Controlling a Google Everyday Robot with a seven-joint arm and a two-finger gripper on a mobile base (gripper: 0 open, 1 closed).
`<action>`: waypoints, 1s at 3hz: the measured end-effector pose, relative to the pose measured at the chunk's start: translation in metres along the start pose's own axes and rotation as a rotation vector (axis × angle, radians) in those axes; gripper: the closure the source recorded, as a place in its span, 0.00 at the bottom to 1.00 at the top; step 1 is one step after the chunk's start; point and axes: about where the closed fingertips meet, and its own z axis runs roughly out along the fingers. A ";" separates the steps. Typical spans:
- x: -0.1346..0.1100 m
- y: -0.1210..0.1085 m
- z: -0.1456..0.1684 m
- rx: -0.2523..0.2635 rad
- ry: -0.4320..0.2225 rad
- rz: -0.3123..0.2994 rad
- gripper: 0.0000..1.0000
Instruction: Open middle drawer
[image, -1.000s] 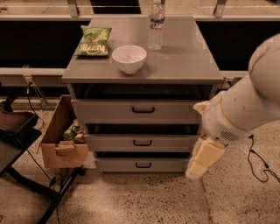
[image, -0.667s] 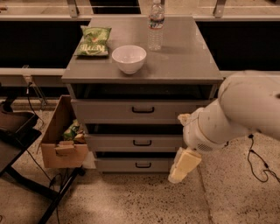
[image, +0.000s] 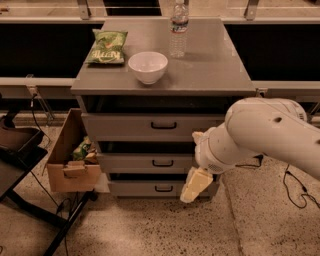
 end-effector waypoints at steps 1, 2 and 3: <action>0.000 0.001 -0.001 -0.002 0.001 0.001 0.00; 0.008 0.004 0.033 -0.030 0.049 -0.004 0.00; 0.036 -0.001 0.092 -0.068 0.085 -0.020 0.00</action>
Offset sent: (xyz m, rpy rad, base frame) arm 0.0183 0.0135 -0.0967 -0.1210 0.1071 0.0065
